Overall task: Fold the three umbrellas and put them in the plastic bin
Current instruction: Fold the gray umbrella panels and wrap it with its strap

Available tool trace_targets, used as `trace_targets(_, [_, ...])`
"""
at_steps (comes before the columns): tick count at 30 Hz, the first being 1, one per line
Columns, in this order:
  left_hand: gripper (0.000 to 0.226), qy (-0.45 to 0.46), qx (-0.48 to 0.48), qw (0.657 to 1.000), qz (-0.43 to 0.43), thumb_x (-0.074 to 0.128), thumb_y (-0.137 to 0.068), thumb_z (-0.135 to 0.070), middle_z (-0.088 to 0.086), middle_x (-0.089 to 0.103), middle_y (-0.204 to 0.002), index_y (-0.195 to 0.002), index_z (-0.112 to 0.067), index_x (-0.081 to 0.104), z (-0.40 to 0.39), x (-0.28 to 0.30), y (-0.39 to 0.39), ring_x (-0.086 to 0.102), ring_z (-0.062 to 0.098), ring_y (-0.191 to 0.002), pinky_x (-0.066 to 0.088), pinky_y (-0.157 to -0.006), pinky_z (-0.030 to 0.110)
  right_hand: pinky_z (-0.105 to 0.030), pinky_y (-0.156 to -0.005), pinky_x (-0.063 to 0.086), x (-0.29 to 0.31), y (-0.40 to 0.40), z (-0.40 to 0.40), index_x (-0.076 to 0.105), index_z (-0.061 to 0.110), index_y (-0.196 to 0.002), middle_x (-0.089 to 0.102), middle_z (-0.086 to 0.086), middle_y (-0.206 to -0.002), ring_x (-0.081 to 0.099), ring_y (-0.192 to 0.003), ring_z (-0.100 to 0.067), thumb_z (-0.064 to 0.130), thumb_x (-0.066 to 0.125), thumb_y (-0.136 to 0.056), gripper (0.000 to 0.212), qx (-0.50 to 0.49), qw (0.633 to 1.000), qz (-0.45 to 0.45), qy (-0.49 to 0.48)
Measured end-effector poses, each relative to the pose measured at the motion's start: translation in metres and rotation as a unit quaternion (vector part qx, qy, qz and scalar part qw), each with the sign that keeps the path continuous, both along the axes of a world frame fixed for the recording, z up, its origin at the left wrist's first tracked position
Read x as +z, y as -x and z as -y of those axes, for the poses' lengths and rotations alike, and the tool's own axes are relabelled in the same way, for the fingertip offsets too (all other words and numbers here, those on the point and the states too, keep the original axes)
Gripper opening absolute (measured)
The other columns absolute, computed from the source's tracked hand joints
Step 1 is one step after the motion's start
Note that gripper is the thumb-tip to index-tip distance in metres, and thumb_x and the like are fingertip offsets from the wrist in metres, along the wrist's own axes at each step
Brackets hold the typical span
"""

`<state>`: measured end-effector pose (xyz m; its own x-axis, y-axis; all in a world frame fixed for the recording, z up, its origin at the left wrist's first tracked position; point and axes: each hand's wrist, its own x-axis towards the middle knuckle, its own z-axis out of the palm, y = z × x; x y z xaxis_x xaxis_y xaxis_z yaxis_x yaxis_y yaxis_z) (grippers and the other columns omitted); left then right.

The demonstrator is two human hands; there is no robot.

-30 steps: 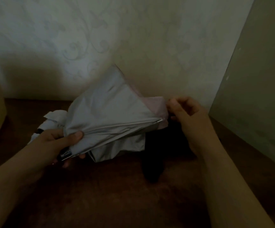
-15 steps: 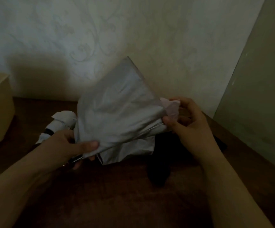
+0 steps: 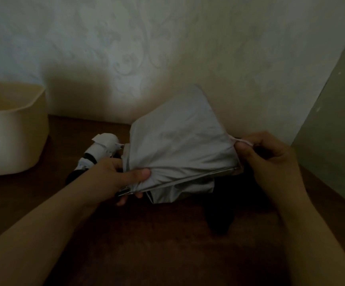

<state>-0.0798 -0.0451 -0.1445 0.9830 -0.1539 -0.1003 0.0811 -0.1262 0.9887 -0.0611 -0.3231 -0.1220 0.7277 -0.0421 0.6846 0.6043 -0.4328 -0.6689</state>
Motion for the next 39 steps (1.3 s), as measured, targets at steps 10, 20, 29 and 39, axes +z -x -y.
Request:
trace_targets(10, [0.07,-0.053,-0.034,0.998,0.023,0.082,-0.012,-0.068,0.013,0.072,-0.068,-0.067,-0.026,0.076,-0.001,-0.001,0.001,0.058,0.014,-0.046,0.043,-0.039,0.022,-0.028,-0.073,0.044,-0.006,-0.004,-0.004,0.059,0.033,-0.074,0.062,-0.004,-0.085,0.058,-0.083,-0.015,0.024,0.06,-0.09,0.018,-0.118,0.99,-0.028,0.072])
trace_targets(20, [0.021,-0.095,0.003,0.994,0.046,0.073,-0.065,-0.034,0.011,0.072,-0.067,-0.073,-0.014,0.073,0.007,-0.001,0.003,0.06,0.025,-0.057,0.05,-0.053,0.03,-0.021,-0.057,0.044,-0.002,-0.004,-0.003,0.069,0.014,-0.083,0.066,0.001,-0.081,0.058,-0.07,-0.005,0.031,0.058,-0.092,0.023,-0.127,0.98,-0.151,0.007])
trace_targets(29, [0.022,-0.054,0.025,0.997,0.053,0.073,-0.066,-0.029,0.015,0.071,-0.068,-0.077,-0.01,0.073,0.004,-0.006,0.0,0.055,0.02,-0.048,0.044,-0.044,0.027,-0.018,-0.066,0.044,-0.002,-0.001,0.005,0.065,0.03,-0.098,0.062,0.019,-0.095,0.058,-0.086,0.002,0.039,0.058,-0.088,0.015,-0.061,0.978,-0.195,0.05])
trace_targets(39, [0.026,-0.05,-0.001,0.998,0.045,0.073,-0.067,-0.032,0.014,0.071,-0.07,-0.081,-0.011,0.072,-0.001,-0.009,-0.004,0.051,0.025,-0.054,0.042,-0.045,0.027,-0.022,-0.083,0.047,-0.008,-0.007,0.01,0.068,0.024,-0.104,0.065,0.012,-0.112,0.06,-0.099,-0.001,0.022,0.059,-0.088,0.018,-0.004,0.987,-0.15,0.059])
